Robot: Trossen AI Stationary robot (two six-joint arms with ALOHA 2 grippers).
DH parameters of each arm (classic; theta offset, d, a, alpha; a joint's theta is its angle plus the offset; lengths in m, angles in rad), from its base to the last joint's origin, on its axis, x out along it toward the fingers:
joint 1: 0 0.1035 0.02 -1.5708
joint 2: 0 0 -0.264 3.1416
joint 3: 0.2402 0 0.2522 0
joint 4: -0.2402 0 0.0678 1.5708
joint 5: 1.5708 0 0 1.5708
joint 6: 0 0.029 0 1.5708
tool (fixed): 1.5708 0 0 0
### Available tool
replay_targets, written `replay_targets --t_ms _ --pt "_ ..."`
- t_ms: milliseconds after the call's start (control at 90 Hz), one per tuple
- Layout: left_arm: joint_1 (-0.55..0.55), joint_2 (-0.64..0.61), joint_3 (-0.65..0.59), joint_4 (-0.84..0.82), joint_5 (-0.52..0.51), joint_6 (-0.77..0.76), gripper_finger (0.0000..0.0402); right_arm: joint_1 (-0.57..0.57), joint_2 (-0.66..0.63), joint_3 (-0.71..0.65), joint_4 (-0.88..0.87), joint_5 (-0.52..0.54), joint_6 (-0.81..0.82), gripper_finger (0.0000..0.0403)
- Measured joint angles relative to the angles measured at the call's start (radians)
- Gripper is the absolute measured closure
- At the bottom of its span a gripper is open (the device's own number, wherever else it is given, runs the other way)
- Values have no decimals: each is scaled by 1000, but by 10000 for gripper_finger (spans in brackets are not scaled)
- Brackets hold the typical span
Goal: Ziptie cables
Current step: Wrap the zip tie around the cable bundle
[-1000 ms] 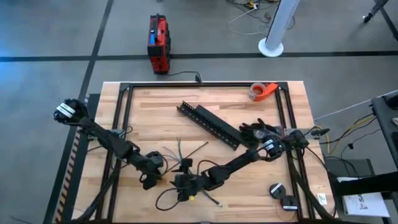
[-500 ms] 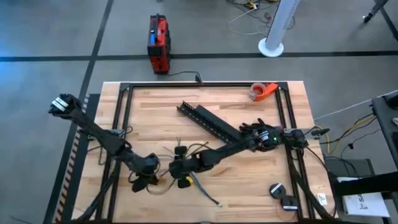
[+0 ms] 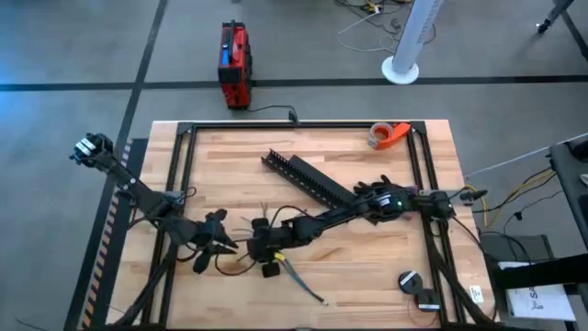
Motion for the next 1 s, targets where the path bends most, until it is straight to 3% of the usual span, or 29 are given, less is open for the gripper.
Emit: replay_targets --t_ms 156,344,533,778,1000 --pt "0 -28 -60 -3 -84 -16 342 -13 30 3 6 -38 1 354" --pt "0 -21 -119 25 -87 -91 342 -18 44 3 5 -48 0 398" --pt "0 23 -149 35 -21 -190 342 -16 41 18 10 -29 1 402" --pt "0 89 -150 64 56 -207 342 -17 20 63 -23 -16 -33 403" --pt "0 185 -150 166 51 -196 342 4 -59 63 -57 100 -93 402"
